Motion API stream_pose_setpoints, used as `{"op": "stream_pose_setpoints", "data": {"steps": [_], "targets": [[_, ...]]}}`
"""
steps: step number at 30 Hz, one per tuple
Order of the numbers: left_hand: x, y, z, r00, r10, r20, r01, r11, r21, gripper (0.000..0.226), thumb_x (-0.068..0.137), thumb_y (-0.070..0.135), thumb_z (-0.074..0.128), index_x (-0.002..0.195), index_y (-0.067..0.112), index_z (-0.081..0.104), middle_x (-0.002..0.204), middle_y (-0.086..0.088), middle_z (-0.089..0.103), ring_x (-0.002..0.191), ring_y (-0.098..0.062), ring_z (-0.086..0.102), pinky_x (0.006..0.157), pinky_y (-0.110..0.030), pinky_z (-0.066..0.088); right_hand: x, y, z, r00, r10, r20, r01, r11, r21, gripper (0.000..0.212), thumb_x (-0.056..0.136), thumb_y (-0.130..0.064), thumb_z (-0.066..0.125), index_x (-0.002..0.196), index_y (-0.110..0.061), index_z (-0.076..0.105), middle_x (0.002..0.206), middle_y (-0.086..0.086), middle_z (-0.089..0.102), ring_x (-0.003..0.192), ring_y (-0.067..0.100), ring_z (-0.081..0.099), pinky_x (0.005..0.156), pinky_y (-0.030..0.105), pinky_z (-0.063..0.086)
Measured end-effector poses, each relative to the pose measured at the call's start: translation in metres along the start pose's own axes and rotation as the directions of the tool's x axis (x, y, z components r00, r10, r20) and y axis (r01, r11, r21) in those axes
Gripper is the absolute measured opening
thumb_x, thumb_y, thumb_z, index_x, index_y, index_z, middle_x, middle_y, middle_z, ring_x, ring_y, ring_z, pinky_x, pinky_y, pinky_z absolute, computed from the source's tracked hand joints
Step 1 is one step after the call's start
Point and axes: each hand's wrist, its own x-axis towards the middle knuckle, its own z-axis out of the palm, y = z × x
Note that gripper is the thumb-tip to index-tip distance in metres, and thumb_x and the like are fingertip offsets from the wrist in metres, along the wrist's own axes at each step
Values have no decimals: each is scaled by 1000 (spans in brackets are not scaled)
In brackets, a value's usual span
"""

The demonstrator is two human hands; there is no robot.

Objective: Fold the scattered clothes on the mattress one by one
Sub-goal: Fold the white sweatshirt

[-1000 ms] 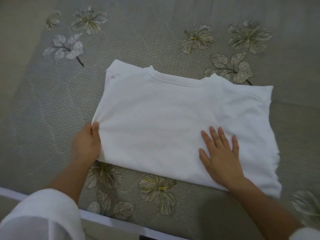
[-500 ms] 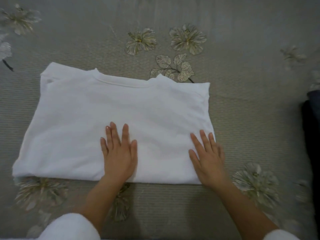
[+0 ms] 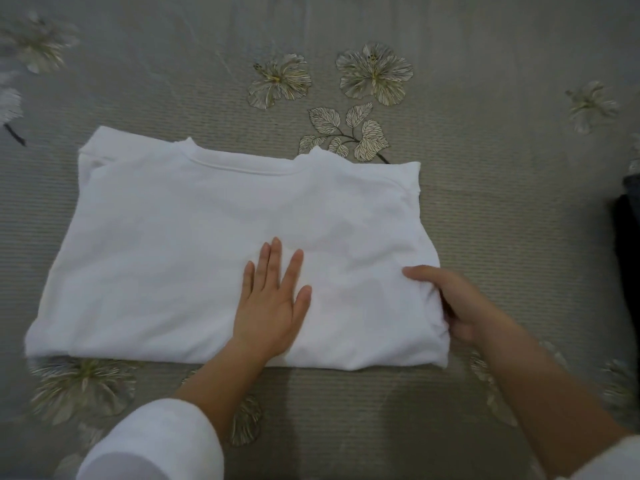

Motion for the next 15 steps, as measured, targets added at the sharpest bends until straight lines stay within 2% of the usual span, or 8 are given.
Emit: {"op": "stream_pose_setpoints", "data": {"steps": [4, 6, 7, 8, 10, 11, 12, 15], "targets": [[5, -3, -11, 988, -14, 154, 31, 994, -108, 70, 87, 60, 3, 150, 34, -9, 152, 1, -32, 140, -15, -31, 111, -33, -23, -32, -35, 21, 972, -22, 235, 19, 1000, 14, 36, 84, -16, 61, 117, -5, 64, 111, 12, 71, 102, 27, 68, 86, 38, 51], [10, -7, -33, 960, 12, 280, 76, 950, -302, 62, 95, 57, 16, 152, 34, 7, 157, 3, -23, 142, -11, -26, 111, -31, -20, -45, -48, 44, 952, -64, 299, 50, 997, 56, 33, 86, -11, 56, 117, -1, 63, 112, 13, 70, 103, 26, 67, 88, 36, 53], [13, -11, -47, 947, 31, 319, 120, 889, -442, 54, 100, 51, 23, 150, 32, 19, 159, 4, -13, 144, -10, -18, 112, -29, -16, -51, -53, 58, 946, -85, 314, 66, 995, 69, 32, 86, -8, 54, 116, 1, 63, 110, 14, 70, 100, 25, 68, 85, 33, 55], [15, -18, -61, 937, 33, 347, 192, 782, -593, 47, 103, 44, 27, 147, 29, 30, 160, 6, 2, 145, -8, -5, 114, -26, -7, -56, -57, 73, 937, -112, 330, 91, 993, 79, 32, 86, -5, 52, 115, 2, 63, 108, 15, 70, 96, 26, 68, 80, 32, 57], [15, -39, -86, 906, -34, 422, 400, 394, -828, 41, 102, 40, 32, 140, 29, 45, 151, 10, 30, 138, -6, 25, 111, -24, 16, -63, -62, 109, 911, -183, 369, 155, 982, 104, 33, 85, -1, 50, 116, 5, 61, 105, 17, 68, 94, 31, 64, 77, 33, 55], [14, -52, -97, 886, -52, 461, 462, 193, -866, 41, 101, 42, 33, 137, 31, 48, 147, 11, 38, 135, -6, 33, 108, -24, 23, -67, -64, 128, 901, -216, 376, 187, 976, 114, 34, 84, 1, 50, 116, 6, 60, 100, 17, 66, 91, 31, 61, 75, 33, 54], [12, -68, -104, 875, -58, 481, 484, 67, -873, 42, 100, 45, 32, 136, 31, 48, 145, 9, 43, 134, -8, 37, 107, -25, 26, -69, -64, 148, 896, -247, 370, 215, 969, 125, 33, 83, 3, 50, 115, 5, 59, 95, 16, 63, 87, 30, 59, 72, 31, 52], [4, -119, -119, 857, -66, 511, 504, -102, -858, 45, 100, 46, 29, 134, 27, 50, 138, 3, 51, 132, -12, 41, 110, -31, 27, -74, -63, 211, 875, -326, 356, 289, 945, 155, 34, 78, 4, 54, 112, 0, 57, 85, 13, 56, 71, 23, 55, 61, 26, 48]]}}
